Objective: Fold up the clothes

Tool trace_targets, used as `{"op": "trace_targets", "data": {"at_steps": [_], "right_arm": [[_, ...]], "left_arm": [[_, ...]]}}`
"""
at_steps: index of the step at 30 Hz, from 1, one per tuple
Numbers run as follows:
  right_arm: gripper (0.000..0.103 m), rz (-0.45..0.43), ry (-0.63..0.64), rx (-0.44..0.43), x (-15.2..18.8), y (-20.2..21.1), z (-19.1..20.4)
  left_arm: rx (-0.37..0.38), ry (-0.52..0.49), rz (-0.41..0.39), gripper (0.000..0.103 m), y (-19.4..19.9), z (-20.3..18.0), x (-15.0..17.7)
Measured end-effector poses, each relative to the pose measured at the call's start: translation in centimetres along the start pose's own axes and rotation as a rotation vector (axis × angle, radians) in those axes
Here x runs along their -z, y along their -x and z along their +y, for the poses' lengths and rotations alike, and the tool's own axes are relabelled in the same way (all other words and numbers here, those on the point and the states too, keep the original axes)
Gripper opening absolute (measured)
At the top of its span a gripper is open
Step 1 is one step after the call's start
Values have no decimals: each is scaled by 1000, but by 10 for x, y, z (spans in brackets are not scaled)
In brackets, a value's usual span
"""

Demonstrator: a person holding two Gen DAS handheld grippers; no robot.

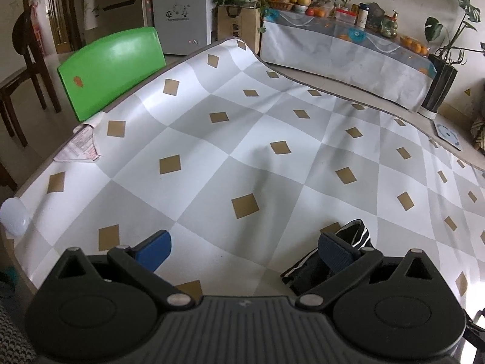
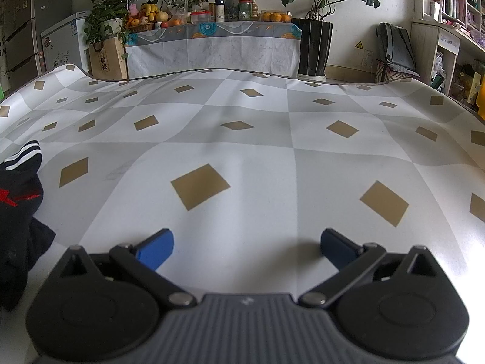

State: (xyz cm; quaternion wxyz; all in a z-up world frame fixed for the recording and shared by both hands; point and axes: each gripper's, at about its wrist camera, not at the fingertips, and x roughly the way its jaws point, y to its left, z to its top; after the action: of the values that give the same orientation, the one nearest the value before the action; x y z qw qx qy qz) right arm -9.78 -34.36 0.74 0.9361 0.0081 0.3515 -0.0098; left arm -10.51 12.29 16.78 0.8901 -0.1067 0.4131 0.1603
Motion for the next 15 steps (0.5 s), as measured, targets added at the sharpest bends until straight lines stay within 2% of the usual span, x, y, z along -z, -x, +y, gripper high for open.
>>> {"op": "trace_targets", "data": {"at_steps": [5, 10, 15], "right_arm": [[103, 0, 0, 0, 0, 0, 0], [103, 0, 0, 0, 0, 0, -1], [103, 0, 0, 0, 0, 0, 0]], "left_arm": [[1, -6, 1, 103, -1, 2, -1], [49, -8, 6, 103, 5, 7, -3], [88, -39, -42, 103, 25, 9, -1]]}}
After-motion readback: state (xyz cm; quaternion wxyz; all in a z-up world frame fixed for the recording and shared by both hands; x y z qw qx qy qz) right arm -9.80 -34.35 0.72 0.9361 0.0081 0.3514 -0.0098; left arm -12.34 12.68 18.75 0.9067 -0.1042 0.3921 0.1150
